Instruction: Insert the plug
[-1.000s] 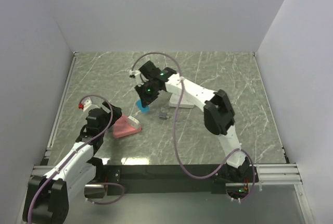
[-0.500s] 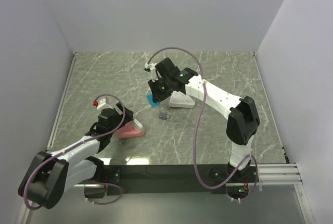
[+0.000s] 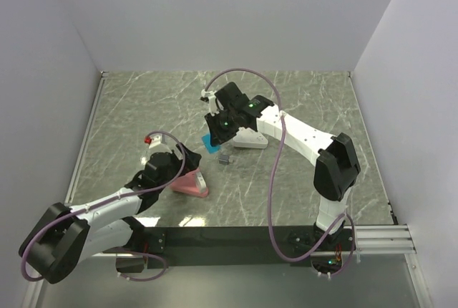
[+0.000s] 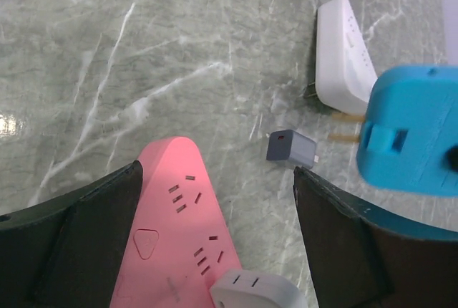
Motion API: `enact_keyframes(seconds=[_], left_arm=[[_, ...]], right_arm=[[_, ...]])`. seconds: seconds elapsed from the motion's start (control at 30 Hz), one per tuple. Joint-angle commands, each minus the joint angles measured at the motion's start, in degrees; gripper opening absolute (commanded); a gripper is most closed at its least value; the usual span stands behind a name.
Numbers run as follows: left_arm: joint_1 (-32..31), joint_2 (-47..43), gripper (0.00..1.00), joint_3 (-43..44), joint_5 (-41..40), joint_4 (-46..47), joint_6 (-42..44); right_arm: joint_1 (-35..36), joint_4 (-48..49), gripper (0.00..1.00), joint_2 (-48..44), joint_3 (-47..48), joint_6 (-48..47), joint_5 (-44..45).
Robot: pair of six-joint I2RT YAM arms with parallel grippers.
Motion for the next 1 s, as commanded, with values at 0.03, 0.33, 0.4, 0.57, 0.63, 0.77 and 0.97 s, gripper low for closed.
enact_keyframes(seconds=[0.03,0.33,0.4,0.57,0.63,0.77,0.97], left_arm=[[-0.4,-3.5,0.93,0.7,-1.6,2.3,0.3],[-0.4,-14.5,0.92,-1.4,-12.2,-7.5,0.2],[-0.4,-14.5,0.91,-1.5,-12.7,-9.4,-1.2],[-0.4,-13.1,0.91,-2.9,-11.5,-8.8,-2.7],[-0.4,-12.7,0.91,-3.5,-11.0,-8.0,-2.9],[-0.4,-12.6,0.92,-4.8,-10.2,-6.2,-3.2],[-0.4,-10.8,0.92,-7.2,-7.4,-1.4,-3.5]], right_arm=[[1.1,-3.3,0.0,0.7,3.2,2.4,-4.5],[3.5,-10.1,0.0,9.8,12.4,7.6,-9.4],[4.0,-11.3,0.0,11.7,14.3,8.7,-9.1],[4.5,-14.6,0.0,15.7,18.6,10.2,-8.8],[4.5,-17.0,0.0,16.9,21.9,10.1,-8.7],[4.7,-21.7,0.0,21.1,27.7,10.3,-8.0],[4.8,-24.3,0.0,24.9,33.3,11.3,-7.6]])
